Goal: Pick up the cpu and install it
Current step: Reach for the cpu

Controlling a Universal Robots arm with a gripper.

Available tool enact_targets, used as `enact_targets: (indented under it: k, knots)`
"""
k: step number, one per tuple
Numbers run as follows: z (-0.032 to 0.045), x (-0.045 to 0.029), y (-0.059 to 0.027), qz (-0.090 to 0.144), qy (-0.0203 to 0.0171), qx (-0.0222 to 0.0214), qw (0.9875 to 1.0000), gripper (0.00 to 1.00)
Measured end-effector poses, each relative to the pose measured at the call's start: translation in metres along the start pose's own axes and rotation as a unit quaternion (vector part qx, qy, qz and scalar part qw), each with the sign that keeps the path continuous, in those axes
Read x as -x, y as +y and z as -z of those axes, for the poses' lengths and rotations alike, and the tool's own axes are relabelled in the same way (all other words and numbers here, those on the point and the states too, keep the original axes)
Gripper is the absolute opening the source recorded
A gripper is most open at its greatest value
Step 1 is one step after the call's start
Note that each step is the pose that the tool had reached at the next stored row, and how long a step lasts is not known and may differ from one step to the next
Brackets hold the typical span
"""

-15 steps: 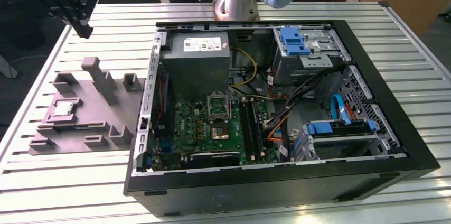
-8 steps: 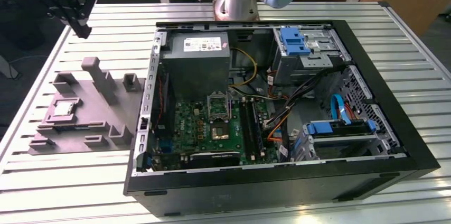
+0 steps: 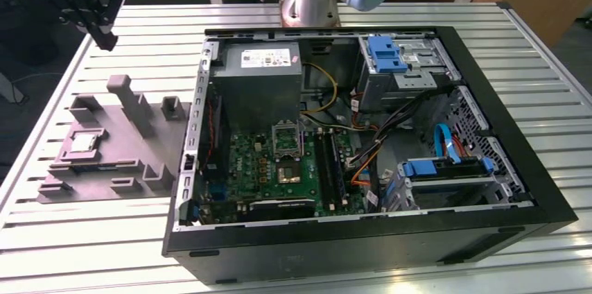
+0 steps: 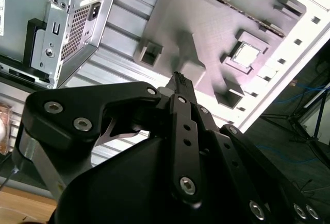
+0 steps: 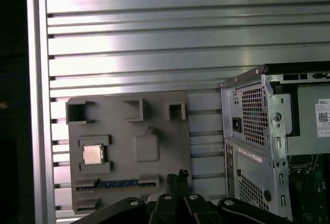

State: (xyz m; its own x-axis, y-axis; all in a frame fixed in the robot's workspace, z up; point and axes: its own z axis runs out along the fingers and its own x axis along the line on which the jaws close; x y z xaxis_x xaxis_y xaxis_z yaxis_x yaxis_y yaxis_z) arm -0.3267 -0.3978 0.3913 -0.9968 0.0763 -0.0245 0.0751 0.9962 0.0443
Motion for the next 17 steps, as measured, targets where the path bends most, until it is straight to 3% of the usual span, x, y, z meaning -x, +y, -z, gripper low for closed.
enact_targets:
  k: [17]
  knots:
    - [0.0002,-0.0062,-0.0005,0.0,0.0,0.0,1.0,0.11]
